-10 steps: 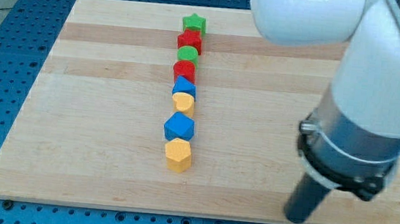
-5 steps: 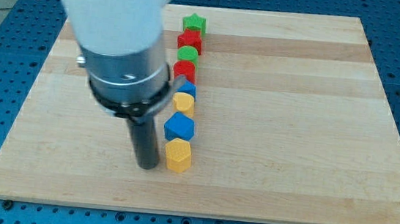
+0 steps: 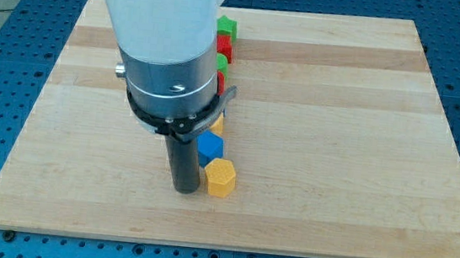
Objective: Separate yellow hexagon from the line of blocks
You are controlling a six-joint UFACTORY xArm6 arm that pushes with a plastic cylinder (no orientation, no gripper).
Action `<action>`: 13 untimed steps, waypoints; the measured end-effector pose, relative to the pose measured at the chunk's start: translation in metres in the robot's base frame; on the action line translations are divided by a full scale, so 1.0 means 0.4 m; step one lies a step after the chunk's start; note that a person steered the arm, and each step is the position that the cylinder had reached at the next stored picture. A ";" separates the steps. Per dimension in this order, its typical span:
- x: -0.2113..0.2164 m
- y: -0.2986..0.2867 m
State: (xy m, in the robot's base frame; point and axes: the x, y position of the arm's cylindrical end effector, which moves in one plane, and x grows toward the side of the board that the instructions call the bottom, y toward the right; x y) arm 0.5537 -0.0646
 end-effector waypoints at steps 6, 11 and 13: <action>0.007 0.285; -0.044 0.491; -0.038 0.509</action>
State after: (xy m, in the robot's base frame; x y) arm 0.5383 0.1388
